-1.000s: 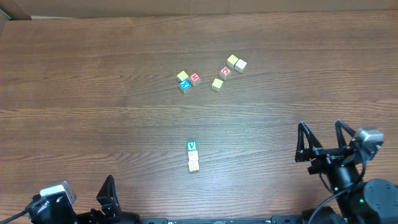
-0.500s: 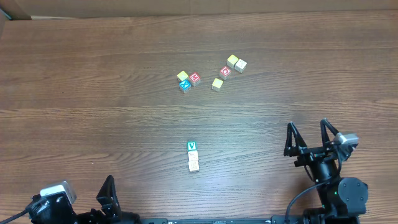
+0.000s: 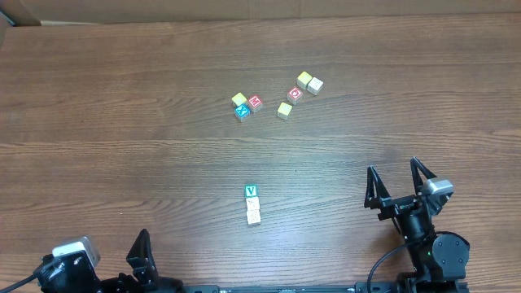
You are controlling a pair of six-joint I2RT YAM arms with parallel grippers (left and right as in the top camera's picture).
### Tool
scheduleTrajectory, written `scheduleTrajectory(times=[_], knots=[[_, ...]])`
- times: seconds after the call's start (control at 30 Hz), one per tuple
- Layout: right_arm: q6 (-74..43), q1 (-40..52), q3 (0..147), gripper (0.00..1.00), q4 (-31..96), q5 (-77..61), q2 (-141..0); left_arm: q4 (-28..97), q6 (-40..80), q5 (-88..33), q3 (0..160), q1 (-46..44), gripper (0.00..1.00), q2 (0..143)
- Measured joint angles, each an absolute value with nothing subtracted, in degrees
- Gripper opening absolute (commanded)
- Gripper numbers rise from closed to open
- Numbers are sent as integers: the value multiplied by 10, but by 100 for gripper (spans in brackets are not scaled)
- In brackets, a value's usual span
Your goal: Flip 5 blocks
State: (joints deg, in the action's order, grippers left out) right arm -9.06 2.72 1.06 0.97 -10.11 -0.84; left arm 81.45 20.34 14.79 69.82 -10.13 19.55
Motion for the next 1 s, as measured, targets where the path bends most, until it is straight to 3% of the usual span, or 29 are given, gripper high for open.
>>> scheduleTrajectory(times=[1.0], knots=[[-36, 27, 11, 100, 41, -105, -8, 814, 203, 148, 698, -101, 100, 196]])
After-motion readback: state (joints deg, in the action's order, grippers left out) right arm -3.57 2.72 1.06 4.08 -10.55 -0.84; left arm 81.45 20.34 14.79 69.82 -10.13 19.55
